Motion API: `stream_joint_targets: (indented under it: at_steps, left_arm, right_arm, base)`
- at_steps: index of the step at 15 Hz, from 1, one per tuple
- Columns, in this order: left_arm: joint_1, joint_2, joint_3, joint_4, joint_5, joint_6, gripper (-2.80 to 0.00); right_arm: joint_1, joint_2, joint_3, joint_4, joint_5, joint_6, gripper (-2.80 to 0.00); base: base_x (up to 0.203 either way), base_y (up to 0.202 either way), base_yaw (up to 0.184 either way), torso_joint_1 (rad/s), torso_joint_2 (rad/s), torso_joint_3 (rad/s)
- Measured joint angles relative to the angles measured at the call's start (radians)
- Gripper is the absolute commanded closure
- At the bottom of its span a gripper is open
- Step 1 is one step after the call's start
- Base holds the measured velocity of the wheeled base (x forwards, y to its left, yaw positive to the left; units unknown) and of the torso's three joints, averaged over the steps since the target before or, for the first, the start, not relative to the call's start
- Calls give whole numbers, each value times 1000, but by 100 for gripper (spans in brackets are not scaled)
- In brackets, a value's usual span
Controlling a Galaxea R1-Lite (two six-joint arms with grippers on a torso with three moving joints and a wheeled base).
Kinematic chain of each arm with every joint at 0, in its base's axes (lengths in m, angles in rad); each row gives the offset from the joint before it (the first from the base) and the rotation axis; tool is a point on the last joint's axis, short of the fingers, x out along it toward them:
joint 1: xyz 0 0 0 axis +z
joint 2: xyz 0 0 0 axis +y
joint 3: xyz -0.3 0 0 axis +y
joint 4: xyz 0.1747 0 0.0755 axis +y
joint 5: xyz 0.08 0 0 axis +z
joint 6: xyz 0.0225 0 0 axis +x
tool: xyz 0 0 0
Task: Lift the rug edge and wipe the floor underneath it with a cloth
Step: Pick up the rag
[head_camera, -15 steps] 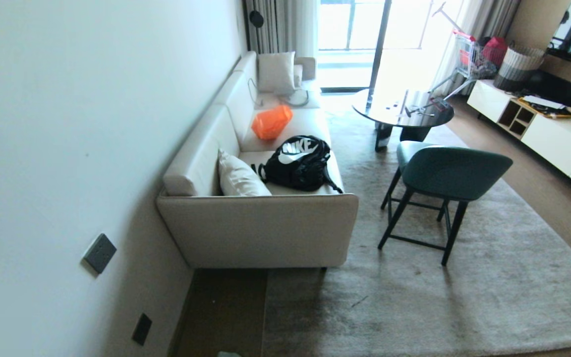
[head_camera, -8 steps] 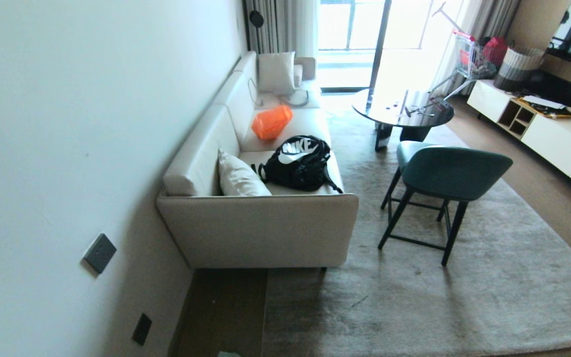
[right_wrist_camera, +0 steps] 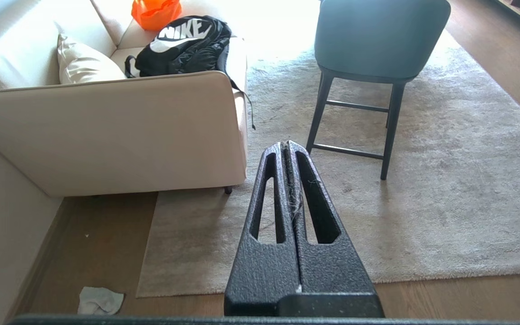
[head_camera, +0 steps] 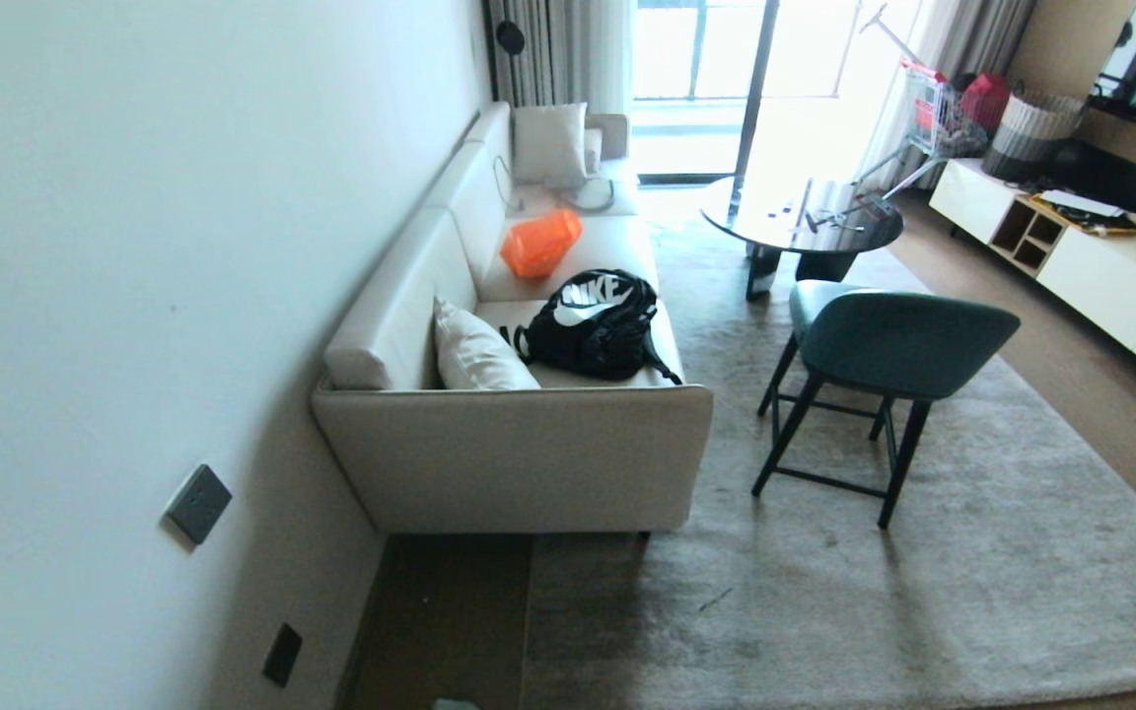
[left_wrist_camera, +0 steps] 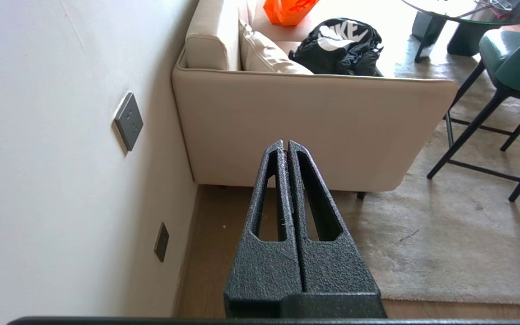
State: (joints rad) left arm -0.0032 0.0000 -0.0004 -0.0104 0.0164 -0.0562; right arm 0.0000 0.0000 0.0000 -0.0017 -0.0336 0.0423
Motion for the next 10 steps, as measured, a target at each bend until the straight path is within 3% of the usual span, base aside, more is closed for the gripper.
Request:
stream_joint_targets:
  at_steps: [7,10]
  left_arm:
    - [0,0,0,0,0,0,0]
    - [0,0,0,0,0,0,0]
  right_arm:
    - [0,0,0,0,0,1,0]
    - [0,0,0,0,0,2,0]
  base:
    - [0,0,0,0,0,0]
    - [0,0,0,-109,234,147]
